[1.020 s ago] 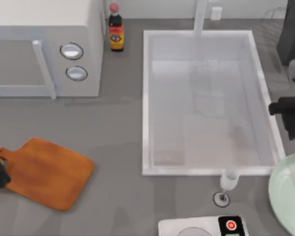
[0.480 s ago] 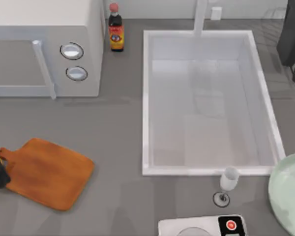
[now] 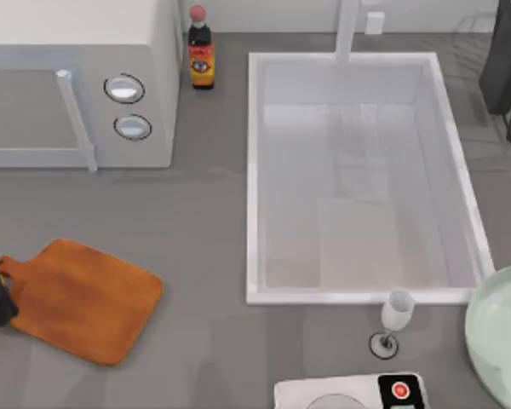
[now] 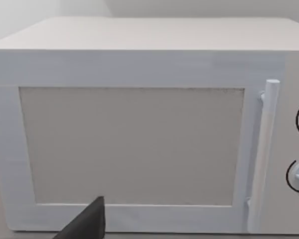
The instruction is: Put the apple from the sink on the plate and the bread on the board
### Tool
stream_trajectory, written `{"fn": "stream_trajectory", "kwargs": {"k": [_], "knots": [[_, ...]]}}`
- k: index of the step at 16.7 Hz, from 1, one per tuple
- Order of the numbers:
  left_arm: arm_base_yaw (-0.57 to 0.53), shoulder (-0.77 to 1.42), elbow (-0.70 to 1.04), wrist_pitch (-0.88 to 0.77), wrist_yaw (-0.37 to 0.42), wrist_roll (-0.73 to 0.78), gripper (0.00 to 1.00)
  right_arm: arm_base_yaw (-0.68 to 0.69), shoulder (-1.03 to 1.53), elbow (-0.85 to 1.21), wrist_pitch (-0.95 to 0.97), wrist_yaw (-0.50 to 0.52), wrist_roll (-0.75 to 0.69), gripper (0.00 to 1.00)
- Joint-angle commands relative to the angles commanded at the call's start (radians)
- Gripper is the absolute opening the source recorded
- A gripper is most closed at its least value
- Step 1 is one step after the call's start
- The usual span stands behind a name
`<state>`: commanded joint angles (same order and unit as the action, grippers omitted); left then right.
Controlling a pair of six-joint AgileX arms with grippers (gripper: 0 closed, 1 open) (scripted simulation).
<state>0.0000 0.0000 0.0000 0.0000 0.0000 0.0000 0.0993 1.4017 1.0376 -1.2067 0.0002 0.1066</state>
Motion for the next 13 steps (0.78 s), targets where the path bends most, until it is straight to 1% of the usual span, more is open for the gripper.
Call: {"fn": "stream_trajectory", "kwargs": {"k": [10,11,13], "knots": [[0.000,0.000,0.000,0.000,0.000,0.000,1.00,0.000,0.000,0.000,0.000,0.000,0.000,0.98],[0.000,0.000,0.000,0.000,0.000,0.000,1.00,0.000,0.000,0.000,0.000,0.000,0.000,1.00],[0.000,0.000,0.000,0.000,0.000,0.000,1.00,0.000,0.000,0.000,0.000,0.000,0.000,1.00]]}}
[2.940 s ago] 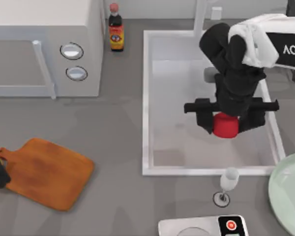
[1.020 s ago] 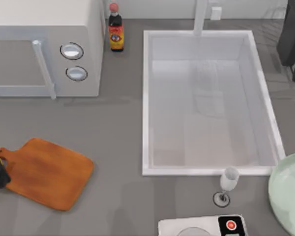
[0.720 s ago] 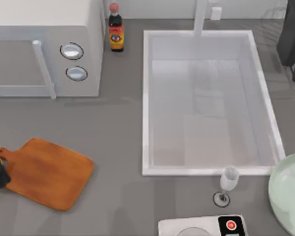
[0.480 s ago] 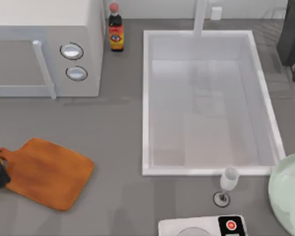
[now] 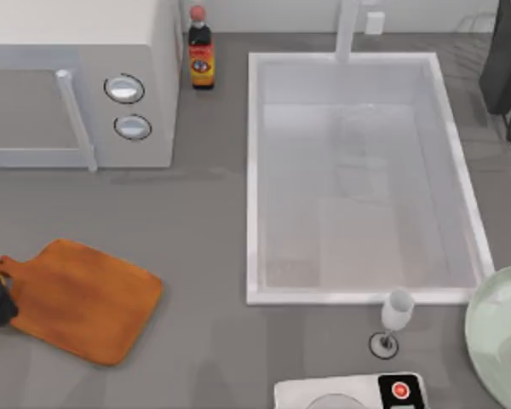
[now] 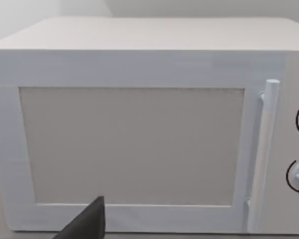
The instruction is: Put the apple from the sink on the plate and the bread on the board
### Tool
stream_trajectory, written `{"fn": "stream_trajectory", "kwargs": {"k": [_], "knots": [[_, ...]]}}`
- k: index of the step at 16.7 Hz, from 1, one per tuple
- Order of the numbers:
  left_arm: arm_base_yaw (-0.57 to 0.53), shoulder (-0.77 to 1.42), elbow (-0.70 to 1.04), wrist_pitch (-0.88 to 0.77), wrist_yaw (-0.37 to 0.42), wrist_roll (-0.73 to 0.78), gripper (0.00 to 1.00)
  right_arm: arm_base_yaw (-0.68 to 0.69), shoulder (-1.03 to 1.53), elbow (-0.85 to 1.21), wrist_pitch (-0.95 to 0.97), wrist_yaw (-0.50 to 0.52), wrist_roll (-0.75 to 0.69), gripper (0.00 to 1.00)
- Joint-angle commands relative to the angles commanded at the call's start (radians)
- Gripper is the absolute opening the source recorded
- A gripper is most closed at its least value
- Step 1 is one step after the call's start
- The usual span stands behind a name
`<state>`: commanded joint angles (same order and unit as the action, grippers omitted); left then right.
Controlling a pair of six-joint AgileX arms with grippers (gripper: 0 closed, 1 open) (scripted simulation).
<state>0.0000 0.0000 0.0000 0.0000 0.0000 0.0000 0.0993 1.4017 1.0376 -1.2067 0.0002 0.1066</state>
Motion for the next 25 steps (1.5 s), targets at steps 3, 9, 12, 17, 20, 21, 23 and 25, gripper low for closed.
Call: {"fn": "stream_trajectory", "kwargs": {"k": [3,9,12,17,20,21,23,25], "knots": [[0.000,0.000,0.000,0.000,0.000,0.000,1.00,0.000,0.000,0.000,0.000,0.000,0.000,1.00],[0.000,0.000,0.000,0.000,0.000,0.000,1.00,-0.002,-0.026,-0.025,0.028,0.000,-0.003,1.00],[0.000,0.000,0.000,0.000,0.000,0.000,1.00,-0.010,-0.139,-0.116,0.132,0.000,-0.012,1.00],[0.000,0.000,0.000,0.000,0.000,0.000,1.00,-0.035,-0.514,-0.371,0.433,0.000,-0.038,1.00],[0.000,0.000,0.000,0.000,0.000,0.000,1.00,-0.053,-0.799,-0.561,0.663,0.000,-0.057,1.00],[0.000,0.000,0.000,0.000,0.000,0.000,1.00,-0.059,-0.894,-0.625,0.740,0.000,-0.064,1.00],[0.000,0.000,0.000,0.000,0.000,0.000,1.00,-0.071,-1.071,-0.752,0.890,0.000,-0.077,1.00],[0.000,0.000,0.000,0.000,0.000,0.000,1.00,-0.082,-1.216,-0.866,1.023,0.000,-0.088,1.00]]}}
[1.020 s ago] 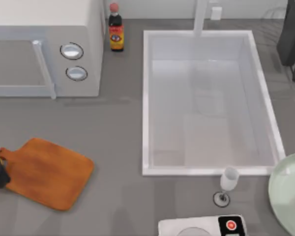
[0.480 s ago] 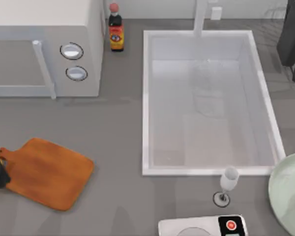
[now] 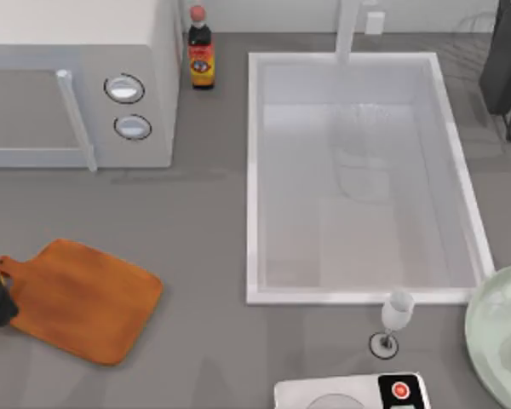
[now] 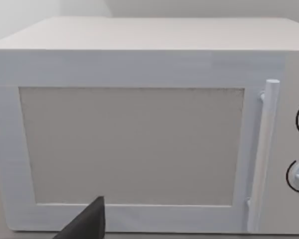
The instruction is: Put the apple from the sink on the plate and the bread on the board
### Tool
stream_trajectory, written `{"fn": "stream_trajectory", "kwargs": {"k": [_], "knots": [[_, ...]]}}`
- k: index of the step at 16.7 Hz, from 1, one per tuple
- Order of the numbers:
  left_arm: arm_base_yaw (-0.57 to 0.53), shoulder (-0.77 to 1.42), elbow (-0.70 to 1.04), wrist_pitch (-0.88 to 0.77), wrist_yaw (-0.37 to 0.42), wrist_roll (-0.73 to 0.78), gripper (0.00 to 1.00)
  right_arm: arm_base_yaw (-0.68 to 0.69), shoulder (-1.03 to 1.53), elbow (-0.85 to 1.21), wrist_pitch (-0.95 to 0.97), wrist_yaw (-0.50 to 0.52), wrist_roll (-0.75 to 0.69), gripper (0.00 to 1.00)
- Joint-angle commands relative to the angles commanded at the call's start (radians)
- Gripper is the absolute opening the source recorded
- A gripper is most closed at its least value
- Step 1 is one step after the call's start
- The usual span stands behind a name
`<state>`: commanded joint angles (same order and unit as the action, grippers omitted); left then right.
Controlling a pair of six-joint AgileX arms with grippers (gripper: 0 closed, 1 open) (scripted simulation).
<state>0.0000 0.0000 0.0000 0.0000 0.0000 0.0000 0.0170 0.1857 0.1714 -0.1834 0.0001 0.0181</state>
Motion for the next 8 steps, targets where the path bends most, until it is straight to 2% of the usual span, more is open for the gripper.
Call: {"fn": "stream_trajectory", "kwargs": {"k": [4,8], "knots": [[0.000,0.000,0.000,0.000,0.000,0.000,1.00,-0.015,-0.167,-0.153,0.165,0.000,-0.016,1.00],[0.000,0.000,0.000,0.000,0.000,0.000,1.00,-0.017,-0.186,-0.171,0.183,0.000,-0.018,1.00]]}}
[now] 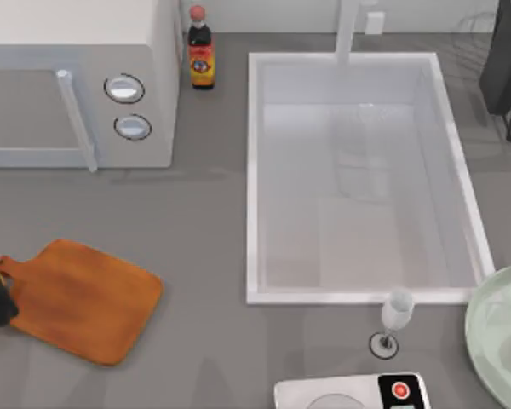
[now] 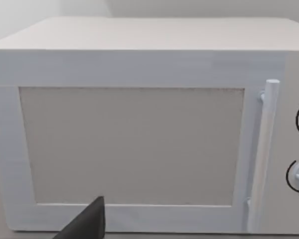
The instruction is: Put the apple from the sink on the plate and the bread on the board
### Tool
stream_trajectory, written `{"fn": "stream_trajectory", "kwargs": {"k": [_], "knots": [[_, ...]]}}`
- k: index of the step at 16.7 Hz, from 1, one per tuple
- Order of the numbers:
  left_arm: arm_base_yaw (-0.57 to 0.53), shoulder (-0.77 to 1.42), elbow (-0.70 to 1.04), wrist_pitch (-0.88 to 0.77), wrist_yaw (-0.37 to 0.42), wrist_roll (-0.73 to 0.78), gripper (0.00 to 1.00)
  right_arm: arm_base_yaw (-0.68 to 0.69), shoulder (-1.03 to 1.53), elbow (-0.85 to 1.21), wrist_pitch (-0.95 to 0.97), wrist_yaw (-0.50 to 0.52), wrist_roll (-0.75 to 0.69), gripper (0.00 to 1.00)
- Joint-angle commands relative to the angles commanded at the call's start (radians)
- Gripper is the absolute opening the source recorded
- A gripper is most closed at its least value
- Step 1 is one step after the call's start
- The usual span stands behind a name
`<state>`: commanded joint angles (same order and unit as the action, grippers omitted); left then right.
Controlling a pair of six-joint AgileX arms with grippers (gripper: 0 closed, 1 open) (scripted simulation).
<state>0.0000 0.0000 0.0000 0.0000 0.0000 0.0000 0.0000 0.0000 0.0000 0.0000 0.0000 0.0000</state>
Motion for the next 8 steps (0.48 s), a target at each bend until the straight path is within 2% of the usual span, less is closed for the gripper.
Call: {"fn": "stream_trajectory", "kwargs": {"k": [4,8], "knots": [[0.001,0.009,0.002,-0.008,-0.001,0.002,1.00,0.000,0.000,0.000,0.000,0.000,0.000,1.00],[0.014,0.133,0.059,-0.091,-0.005,0.024,1.00,0.000,0.000,0.000,0.000,0.000,0.000,1.00]]}}
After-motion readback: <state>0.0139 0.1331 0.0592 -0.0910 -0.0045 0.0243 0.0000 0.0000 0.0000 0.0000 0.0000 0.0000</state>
